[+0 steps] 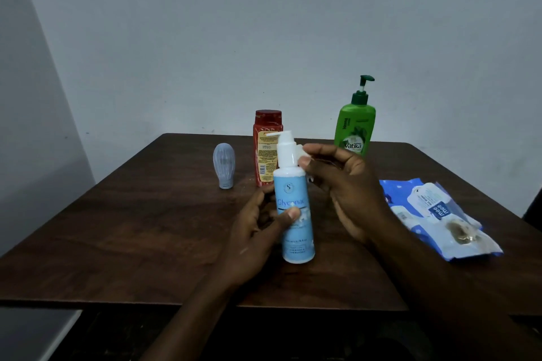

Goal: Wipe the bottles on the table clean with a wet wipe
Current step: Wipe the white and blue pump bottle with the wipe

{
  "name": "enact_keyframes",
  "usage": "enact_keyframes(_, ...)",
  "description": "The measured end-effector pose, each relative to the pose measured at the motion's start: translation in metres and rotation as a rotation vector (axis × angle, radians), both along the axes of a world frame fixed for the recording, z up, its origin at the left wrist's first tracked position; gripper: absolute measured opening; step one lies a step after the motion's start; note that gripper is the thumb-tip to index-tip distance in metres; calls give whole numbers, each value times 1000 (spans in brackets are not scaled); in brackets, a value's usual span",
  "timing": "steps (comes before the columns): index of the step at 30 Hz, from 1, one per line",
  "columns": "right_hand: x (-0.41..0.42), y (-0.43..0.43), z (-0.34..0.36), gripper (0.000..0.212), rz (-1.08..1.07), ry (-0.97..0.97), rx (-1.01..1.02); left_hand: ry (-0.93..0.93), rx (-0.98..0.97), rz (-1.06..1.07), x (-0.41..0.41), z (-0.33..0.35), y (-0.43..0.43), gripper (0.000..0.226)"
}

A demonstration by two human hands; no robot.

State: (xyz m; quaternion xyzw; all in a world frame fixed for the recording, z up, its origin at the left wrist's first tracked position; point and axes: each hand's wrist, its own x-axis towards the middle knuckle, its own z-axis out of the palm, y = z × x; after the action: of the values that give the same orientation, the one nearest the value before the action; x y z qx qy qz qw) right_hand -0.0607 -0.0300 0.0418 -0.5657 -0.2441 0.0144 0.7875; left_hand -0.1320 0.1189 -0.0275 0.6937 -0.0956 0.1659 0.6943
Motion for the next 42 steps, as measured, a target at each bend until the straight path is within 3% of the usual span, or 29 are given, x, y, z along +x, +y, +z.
enact_keyframes(5,-11,-7,-14,15,-265,-296,-116,50,-178,-44,0,8,-10,40)
enact_keyframes(12,-36,-24,-39,22,-377,-601,-301,143,-422,-15,4,37,-8,46)
enact_keyframes(18,-53,-32,-46,18,-474,-572,-241,213,-649,-48,1,43,-17,48)
enact_keyframes(23,-59,-28,-41,32,-639,-577,-192,269,-924,-85,1,49,-35,56)
enact_keyframes(30,-66,-25,-29,29,-807,-881,-325,333,-1082,-119,-1,55,-47,50)
enact_keyframes(38,-61,-34,-32,24,-671,-1185,-422,318,-1122,-151,-4,59,-47,39)
enact_keyframes(42,-54,-45,-40,26,-610,-1208,-450,332,-1094,-137,-4,61,-44,46)
